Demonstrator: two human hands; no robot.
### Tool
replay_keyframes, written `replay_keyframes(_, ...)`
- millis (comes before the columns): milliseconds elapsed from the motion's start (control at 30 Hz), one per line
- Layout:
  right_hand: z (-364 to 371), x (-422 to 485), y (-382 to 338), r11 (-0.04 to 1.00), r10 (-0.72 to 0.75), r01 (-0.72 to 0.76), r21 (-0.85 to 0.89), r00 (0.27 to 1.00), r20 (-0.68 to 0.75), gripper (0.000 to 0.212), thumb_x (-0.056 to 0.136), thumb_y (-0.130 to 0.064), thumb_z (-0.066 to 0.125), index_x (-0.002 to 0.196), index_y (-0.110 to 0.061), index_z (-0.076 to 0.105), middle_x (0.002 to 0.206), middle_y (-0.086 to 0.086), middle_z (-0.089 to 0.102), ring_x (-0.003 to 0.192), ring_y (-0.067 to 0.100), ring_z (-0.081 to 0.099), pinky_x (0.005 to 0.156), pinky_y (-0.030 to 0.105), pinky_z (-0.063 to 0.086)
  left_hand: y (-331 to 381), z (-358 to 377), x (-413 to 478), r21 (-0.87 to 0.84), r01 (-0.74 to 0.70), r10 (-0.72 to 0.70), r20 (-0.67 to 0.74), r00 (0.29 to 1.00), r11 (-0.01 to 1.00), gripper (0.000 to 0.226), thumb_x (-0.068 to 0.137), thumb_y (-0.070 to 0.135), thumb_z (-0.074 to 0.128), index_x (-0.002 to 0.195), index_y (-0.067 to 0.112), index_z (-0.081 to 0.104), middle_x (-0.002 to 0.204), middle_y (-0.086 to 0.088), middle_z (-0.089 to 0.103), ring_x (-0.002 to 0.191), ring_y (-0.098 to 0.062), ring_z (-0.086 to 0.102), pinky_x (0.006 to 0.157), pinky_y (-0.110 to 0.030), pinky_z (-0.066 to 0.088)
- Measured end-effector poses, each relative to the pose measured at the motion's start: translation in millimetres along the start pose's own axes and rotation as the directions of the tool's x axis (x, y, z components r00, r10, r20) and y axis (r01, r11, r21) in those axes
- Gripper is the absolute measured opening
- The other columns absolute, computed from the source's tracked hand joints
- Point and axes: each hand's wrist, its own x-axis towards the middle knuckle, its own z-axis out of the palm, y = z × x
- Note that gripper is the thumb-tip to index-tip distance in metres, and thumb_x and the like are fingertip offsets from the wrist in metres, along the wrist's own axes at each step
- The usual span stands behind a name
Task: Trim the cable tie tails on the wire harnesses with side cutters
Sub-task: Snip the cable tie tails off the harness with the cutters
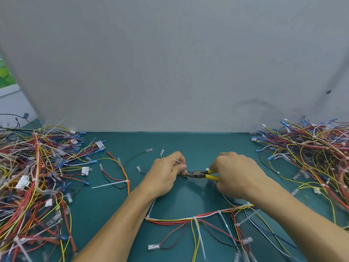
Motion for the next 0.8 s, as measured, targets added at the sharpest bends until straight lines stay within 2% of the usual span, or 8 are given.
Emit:
replay_keyframes(267,0,1,1,0.99,-0.076,0.071,-0.12,0.997,-0.033,0.016,0.081,-0.02,0.056,0.093,-0.023,0.066,0.088,0.0,0.057,0.072,0.028,0.05,0.054,0.03,0.034,1,1,0,0.0,-0.004,0.004,0.004,1.0,1.0,0.014,0.097,0.025,0.052,0.085,0.03,0.055,0.076,0.016,0.068,0.083,-0.007,0.062,0.076,-0.027,0.047)
replay_keyframes(400,4,4,2,0.981,-0.098,0.09,-0.173,0.994,-0.041,0.014,0.077,-0.016,0.056,0.088,-0.02,0.064,0.068,0.0,0.042,0.065,0.029,0.047,0.052,0.029,0.033,0,1,1,-0.009,0.017,-0.017,0.006,1.0,1.0,0.013,0.097,0.026,0.052,0.084,0.03,0.055,0.081,0.015,0.069,0.084,-0.008,0.062,0.076,-0.026,0.047)
replay_keyframes(500,9,5,3,0.987,-0.095,0.092,-0.134,0.995,-0.021,0.007,0.076,-0.017,0.057,0.083,-0.02,0.059,0.065,0.0,0.036,0.064,0.03,0.045,0.053,0.029,0.033,-2,2,2,-0.016,0.036,-0.036,-0.004,0.999,0.999,0.013,0.095,0.025,0.056,0.082,0.028,0.055,0.088,0.01,0.072,0.087,-0.011,0.062,0.077,-0.026,0.046)
replay_keyframes(567,10,5,7,0.995,-0.06,0.056,-0.08,0.997,-0.046,0.007,0.079,-0.023,0.056,0.085,-0.023,0.06,0.068,0.001,0.038,0.067,0.03,0.044,0.056,0.029,0.036,-3,0,3,-0.051,0.058,-0.059,-0.023,0.998,0.997,0.012,0.093,0.024,0.058,0.081,0.026,0.057,0.085,0.009,0.072,0.079,-0.006,0.06,0.069,-0.02,0.043)
replay_keyframes(633,10,2,17,1.0,0.009,-0.009,-0.005,0.996,-0.089,0.017,0.082,-0.028,0.055,0.095,-0.027,0.064,0.072,0.002,0.043,0.073,0.032,0.048,0.061,0.03,0.038,0,-4,3,-0.215,0.108,-0.121,-0.051,0.991,0.971,0.015,0.093,0.018,0.054,0.08,0.022,0.059,0.082,0.01,0.072,0.062,-0.002,0.052,0.06,-0.022,0.037)
replay_keyframes(667,8,-1,23,0.999,0.041,-0.037,0.032,0.993,-0.115,0.018,0.083,-0.03,0.055,0.097,-0.028,0.065,0.074,0.003,0.046,0.076,0.033,0.052,0.061,0.03,0.038,3,-6,3,-0.342,0.132,-0.165,-0.069,0.984,0.93,0.017,0.094,0.014,0.051,0.079,0.019,0.058,0.082,0.004,0.072,0.055,-0.006,0.046,0.058,-0.027,0.033)
replay_keyframes(733,4,-10,38,0.992,0.094,-0.079,0.095,0.983,-0.16,0.016,0.082,-0.033,0.057,0.095,-0.03,0.065,0.074,0.003,0.052,0.083,0.034,0.058,0.061,0.03,0.038,15,-13,0,-0.571,0.149,-0.255,-0.109,0.961,0.807,0.023,0.094,0.006,0.043,0.076,0.015,0.055,0.079,-0.009,0.07,0.052,-0.013,0.039,0.053,-0.029,0.029)
replay_keyframes(800,-1,-23,52,0.981,0.141,-0.115,0.155,0.975,-0.173,0.009,0.08,-0.034,0.06,0.087,-0.032,0.065,0.074,0.002,0.059,0.082,0.032,0.06,0.06,0.03,0.041,29,-19,-6,-0.727,0.144,-0.31,-0.098,0.946,0.671,0.027,0.091,0.001,0.039,0.073,0.01,0.057,0.074,-0.011,0.069,0.05,-0.014,0.046,0.048,-0.025,0.035)
